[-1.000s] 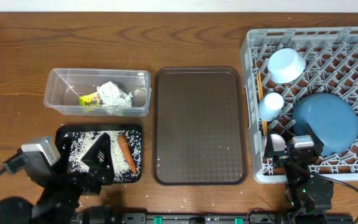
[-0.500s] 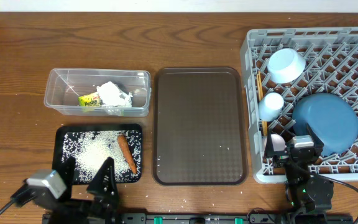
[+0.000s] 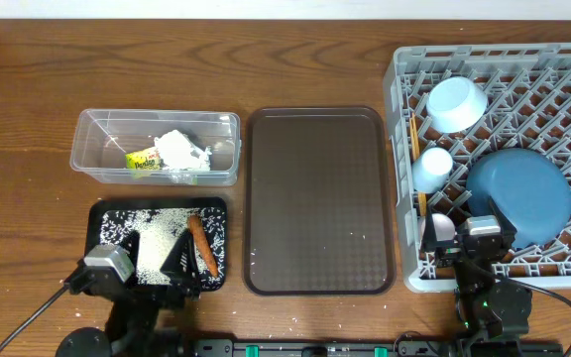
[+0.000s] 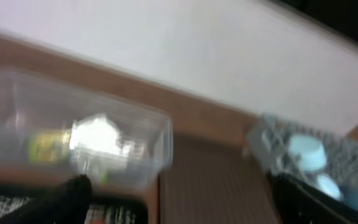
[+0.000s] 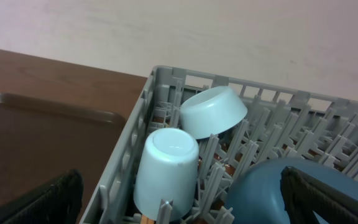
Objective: Sort waste into correct bins and load items into the dishwasher rack
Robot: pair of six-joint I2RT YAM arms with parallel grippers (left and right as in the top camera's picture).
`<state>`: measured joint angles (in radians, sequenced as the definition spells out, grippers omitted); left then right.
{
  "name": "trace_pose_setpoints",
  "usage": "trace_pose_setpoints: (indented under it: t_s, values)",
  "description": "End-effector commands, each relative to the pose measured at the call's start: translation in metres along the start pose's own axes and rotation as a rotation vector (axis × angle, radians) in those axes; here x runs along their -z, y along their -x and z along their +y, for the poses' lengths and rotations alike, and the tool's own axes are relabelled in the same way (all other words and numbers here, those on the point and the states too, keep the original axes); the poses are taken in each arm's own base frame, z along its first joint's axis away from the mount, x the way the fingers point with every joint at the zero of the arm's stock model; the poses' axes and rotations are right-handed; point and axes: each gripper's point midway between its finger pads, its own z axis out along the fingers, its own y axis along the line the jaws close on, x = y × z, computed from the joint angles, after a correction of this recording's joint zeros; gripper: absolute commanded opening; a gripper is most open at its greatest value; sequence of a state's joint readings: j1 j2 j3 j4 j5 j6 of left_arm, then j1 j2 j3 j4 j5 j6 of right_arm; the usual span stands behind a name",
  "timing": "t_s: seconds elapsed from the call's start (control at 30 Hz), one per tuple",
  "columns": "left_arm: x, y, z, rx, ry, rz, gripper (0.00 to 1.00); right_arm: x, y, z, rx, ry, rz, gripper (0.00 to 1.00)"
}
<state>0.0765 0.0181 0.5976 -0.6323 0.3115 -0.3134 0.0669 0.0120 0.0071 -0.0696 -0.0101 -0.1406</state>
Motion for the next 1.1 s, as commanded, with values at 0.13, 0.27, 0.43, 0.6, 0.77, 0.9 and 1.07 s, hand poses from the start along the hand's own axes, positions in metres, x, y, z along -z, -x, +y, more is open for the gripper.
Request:
trace_pose_setpoints:
  t_s: [0.13,0.27,0.43,0.6,0.77,0.9,1.07]
  values:
    - [-0.020,0.024,-0.003,-0.059,-0.066,-0.182,0.94,0.000,0.000,0.002,0.015,0.004,-0.003,0.99]
    - [-0.029,0.034,-0.004,-0.086,-0.104,-0.280,0.95,0.000,0.000,0.002,0.015,0.004,-0.003,0.99]
    - [-0.039,0.030,0.000,-0.100,-0.123,-0.332,0.94,0.000,0.000,0.002,0.015,0.004,-0.003,0.99]
    - [-0.054,0.007,0.015,-0.088,-0.101,-0.293,0.94,0.000,0.000,0.002,0.015,0.004,-0.003,0.99]
    - [-0.069,-0.024,0.031,-0.072,-0.078,-0.234,0.94,0.000,0.000,0.002,0.015,0.004,-0.003,0.99]
    - [-0.076,-0.040,0.040,-0.062,-0.063,-0.197,0.94,0.000,0.000,0.002,0.015,0.004,-0.003,0.99]
    - [-0.082,-0.056,0.051,-0.051,-0.031,-0.168,0.95,0.000,0.000,0.002,0.015,0.004,-0.003,0.99]
